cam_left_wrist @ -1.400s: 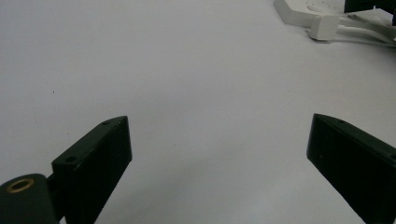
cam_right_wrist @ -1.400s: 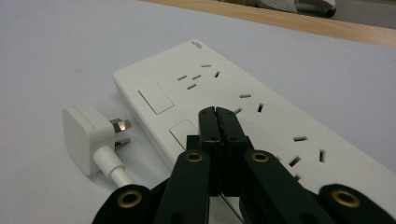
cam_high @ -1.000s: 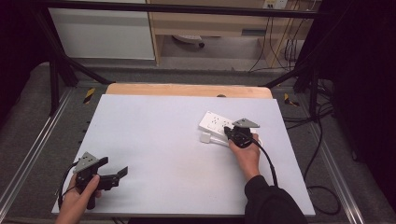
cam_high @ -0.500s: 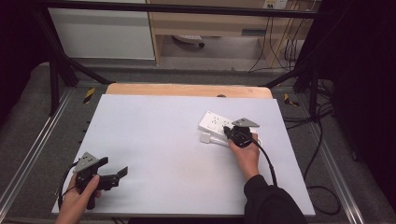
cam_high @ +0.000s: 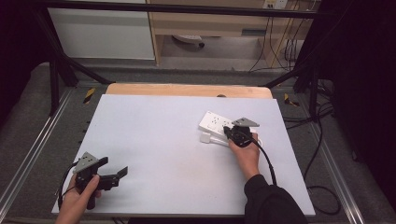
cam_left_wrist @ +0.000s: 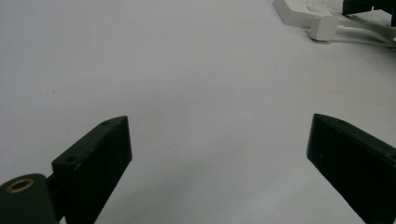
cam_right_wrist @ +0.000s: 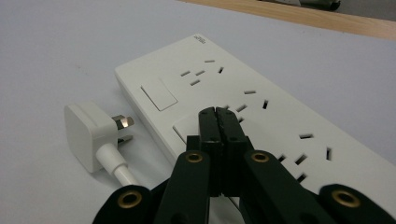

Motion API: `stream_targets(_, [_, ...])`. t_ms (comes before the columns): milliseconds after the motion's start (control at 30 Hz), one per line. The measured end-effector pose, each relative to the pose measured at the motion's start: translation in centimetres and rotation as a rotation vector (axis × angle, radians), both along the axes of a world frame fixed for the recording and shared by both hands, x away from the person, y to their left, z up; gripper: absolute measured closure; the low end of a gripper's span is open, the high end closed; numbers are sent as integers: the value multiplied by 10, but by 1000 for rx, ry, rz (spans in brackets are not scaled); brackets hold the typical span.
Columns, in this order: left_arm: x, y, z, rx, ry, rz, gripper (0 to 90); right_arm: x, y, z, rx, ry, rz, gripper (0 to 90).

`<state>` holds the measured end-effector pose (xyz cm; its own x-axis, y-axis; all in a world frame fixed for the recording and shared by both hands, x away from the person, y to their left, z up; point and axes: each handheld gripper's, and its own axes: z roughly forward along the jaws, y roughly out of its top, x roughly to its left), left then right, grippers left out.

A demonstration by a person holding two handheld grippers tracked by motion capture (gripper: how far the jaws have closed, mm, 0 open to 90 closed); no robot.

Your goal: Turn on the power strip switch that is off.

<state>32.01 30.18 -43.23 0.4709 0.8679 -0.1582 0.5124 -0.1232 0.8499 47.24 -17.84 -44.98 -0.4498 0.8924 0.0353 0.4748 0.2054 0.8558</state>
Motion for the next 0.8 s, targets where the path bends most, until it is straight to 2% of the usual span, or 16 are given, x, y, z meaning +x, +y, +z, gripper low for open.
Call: stream_targets(800, [0, 0, 0, -3, 1, 1, 65, 4, 0, 6, -28, 31, 0, 900])
